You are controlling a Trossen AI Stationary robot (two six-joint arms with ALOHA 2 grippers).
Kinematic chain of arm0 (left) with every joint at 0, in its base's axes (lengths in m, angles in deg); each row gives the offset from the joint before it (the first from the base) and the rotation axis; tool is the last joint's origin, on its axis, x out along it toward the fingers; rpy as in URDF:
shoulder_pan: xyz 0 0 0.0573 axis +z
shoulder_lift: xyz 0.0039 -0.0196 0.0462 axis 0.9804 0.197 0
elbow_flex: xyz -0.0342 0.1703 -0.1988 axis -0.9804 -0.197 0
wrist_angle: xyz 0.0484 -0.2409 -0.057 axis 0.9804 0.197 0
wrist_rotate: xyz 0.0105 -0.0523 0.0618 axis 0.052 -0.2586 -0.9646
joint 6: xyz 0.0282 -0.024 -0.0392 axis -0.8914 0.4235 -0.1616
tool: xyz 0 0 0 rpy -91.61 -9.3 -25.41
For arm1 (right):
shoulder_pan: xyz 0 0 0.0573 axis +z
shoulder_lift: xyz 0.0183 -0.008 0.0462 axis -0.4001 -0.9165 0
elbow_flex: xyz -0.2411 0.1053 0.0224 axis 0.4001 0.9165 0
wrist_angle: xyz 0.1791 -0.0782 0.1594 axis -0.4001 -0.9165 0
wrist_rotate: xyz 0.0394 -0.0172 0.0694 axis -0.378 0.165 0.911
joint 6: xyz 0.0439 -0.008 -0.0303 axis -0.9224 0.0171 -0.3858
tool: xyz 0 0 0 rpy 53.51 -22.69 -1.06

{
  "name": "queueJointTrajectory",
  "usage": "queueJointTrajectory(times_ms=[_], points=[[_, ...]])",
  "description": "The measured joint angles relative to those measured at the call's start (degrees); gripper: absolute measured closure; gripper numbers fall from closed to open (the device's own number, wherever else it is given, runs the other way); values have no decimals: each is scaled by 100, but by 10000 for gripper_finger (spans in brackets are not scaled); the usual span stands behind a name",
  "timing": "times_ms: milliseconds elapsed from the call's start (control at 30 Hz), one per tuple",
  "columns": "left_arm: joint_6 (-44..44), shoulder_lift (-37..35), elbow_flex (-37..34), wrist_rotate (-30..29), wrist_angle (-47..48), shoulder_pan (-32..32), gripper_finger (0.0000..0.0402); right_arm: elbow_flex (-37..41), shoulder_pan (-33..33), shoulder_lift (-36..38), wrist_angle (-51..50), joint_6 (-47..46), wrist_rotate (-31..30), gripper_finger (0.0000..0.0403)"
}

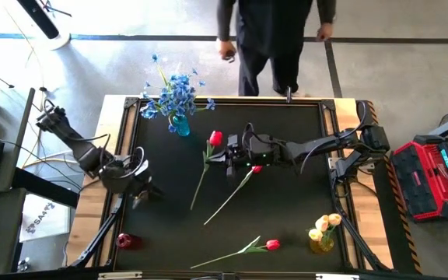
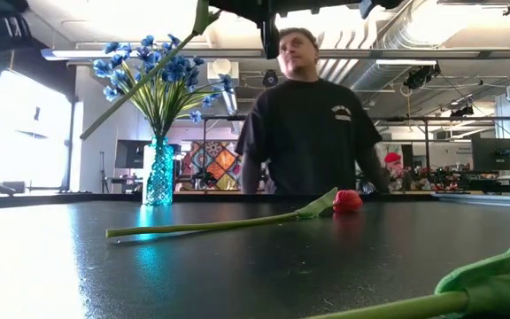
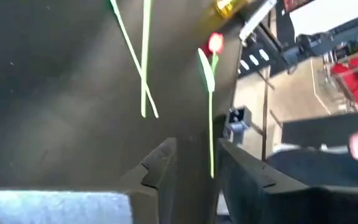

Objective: Sort flowers into vase by color
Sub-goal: Put the top left red tulip into the red vase

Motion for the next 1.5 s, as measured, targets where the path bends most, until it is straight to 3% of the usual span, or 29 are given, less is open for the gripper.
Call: queueJointTrajectory(times_ms=[200,367,500,600,767,1000,1167,1367,1500], points=[[-222,319,887,222,1249,-342,334,0,-2,0,-110,-46,78,403],[-598,863,1338,1235,1801,-811,360,0,61,0,-282,-87,94,403],[-72,1205,1338,1983,1842,-1231,357,0,152,0,-364,-43,12,403],[458,1336,1338,2305,1853,-1518,334,0,192,0,-438,-39,-88,403],[1050,1371,1338,2248,1845,-1869,270,0,203,0,-483,-50,-112,403],[1466,1379,1306,1596,1669,-1913,179,0,212,0,-481,-54,-112,403],[1588,1575,1191,1532,1460,-1903,144,2,261,0,-483,-10,-152,403],[1133,1933,1185,2126,1716,-1642,127,2,262,0,-529,-52,-155,403],[647,2140,1277,2881,1781,-1612,123,2,262,0,-577,-63,-156,403]])
